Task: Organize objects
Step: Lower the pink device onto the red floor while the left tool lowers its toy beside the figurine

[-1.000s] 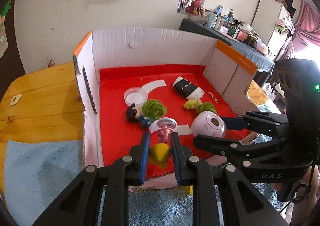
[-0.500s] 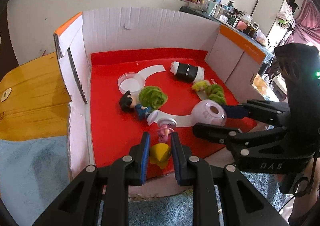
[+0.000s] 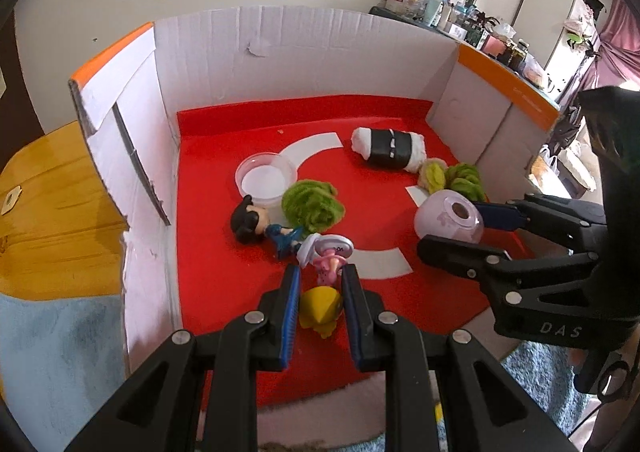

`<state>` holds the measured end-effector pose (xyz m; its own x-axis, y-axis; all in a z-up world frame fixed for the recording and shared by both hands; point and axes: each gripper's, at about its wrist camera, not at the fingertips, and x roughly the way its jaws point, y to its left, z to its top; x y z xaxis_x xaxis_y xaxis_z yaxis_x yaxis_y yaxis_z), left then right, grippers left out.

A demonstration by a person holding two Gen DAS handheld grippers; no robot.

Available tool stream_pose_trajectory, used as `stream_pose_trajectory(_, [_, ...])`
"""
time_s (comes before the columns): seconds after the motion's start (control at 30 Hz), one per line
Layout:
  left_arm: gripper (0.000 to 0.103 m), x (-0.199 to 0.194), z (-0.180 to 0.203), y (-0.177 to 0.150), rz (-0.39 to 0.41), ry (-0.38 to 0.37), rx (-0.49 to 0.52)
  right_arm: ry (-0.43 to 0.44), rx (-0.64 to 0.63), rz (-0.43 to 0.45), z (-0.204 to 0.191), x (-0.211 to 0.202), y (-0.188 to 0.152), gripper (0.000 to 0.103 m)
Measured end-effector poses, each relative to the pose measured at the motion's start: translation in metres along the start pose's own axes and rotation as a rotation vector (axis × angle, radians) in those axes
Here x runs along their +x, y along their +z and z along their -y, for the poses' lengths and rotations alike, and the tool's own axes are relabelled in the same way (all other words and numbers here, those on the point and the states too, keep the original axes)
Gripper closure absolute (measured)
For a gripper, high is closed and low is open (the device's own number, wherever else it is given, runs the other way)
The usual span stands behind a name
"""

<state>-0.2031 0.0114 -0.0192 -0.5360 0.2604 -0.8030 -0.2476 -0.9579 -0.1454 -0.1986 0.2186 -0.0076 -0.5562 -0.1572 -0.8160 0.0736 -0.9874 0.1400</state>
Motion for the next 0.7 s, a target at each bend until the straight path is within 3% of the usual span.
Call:
stream_pose_trajectory(0.4, [0.081, 0.006, 0.001, 0.005, 0.005, 0.027, 0.004, -0.067, -0.062, -0.017, -0.010, 0.008, 0.004, 0.051])
stream_pose_trajectory(0.7, [0.081, 0.006, 0.001, 0.005, 0.005, 0.024, 0.002, -0.070, -0.064, -0.019, -0.007, 0.008, 0.005, 0.051])
